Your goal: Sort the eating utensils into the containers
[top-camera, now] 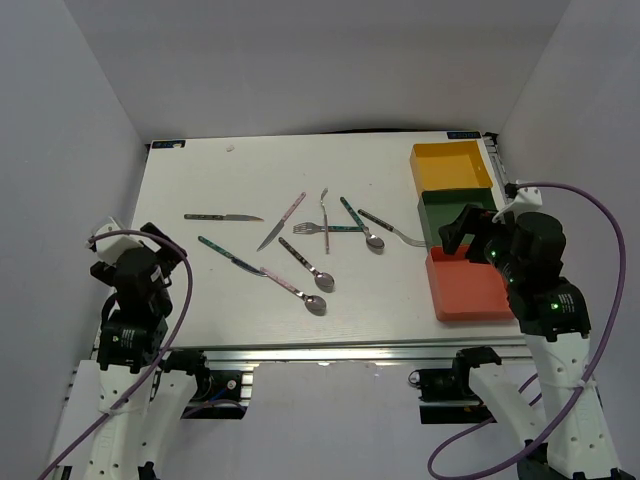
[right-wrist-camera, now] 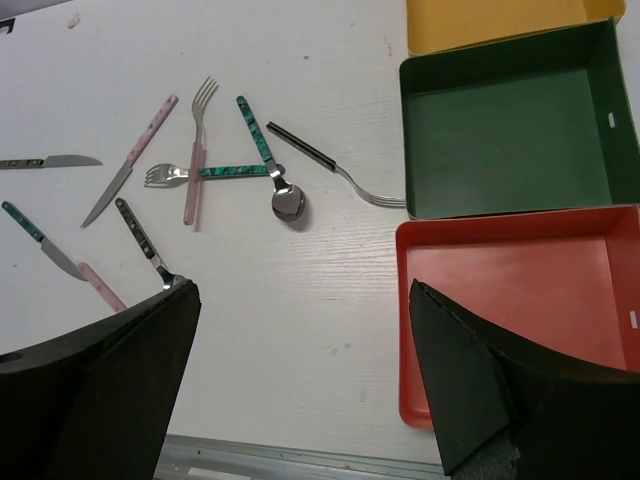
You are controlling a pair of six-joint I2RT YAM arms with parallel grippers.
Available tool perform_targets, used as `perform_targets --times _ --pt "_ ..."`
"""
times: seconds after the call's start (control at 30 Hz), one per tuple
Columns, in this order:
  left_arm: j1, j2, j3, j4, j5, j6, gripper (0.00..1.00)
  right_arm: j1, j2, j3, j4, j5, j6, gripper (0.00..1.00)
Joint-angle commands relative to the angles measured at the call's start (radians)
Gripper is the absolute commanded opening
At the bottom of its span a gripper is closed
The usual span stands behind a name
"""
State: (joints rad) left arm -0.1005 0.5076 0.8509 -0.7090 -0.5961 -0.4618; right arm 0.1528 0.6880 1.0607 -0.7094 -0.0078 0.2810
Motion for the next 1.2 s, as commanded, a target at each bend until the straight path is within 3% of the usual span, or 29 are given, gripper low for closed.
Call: perform_targets --times 0.0,0.17,0.33,0.37,0.47,0.5,0.6,0.67,0.87,1.0,1.17 --pt "-0.004 0.003 -0.018 0.007 -0.039 -0.029 0.98 0.005 0.002 -0.021 0.024 -0.043 0.007 0.89" --pt "-0.004 -0.006 -0.024 0.006 -0.051 -0.041 0.98 0.004 -0.012 -0.074 0.143 -0.174 0.05 0.89" --pt "-0.004 -0.009 -0.032 0.014 -0.053 -0.043 0.98 0.037 0.114 -0.148 0.321 -0.33 0.165 0.89" --pt "-0.004 -0.003 -0.033 0.016 -0.051 -0.043 0.98 0.072 0.148 -0.156 0.365 -0.293 0.208 0.89" --pt "-0.004 0.022 -0.03 0.013 -0.053 -0.043 0.98 0.36 0.341 -0.073 0.426 -0.017 0.221 0.89" --pt "-0.004 0.025 -0.032 0.011 -0.053 -0.043 0.98 0.484 0.478 -0.027 0.406 0.038 0.215 0.89" --pt "-0.004 0.025 -0.032 0.011 -0.051 -0.044 0.98 0.599 0.753 0.174 0.343 0.202 0.234 0.89" --pt "-0.004 0.02 -0.033 0.014 -0.054 -0.044 0.98 0.616 0.923 0.295 0.338 0.248 0.234 0.87" --pt "-0.004 0.008 -0.036 0.014 -0.064 -0.049 0.98 0.62 1.293 0.618 0.246 0.387 0.205 0.68" --pt "-0.004 0.02 -0.035 0.014 -0.057 -0.048 0.98 0.604 1.45 0.784 0.194 0.391 0.162 0.5" --pt "-0.004 0.034 -0.035 0.017 -0.05 -0.043 0.98 0.562 1.532 0.818 0.208 0.373 0.147 0.48"
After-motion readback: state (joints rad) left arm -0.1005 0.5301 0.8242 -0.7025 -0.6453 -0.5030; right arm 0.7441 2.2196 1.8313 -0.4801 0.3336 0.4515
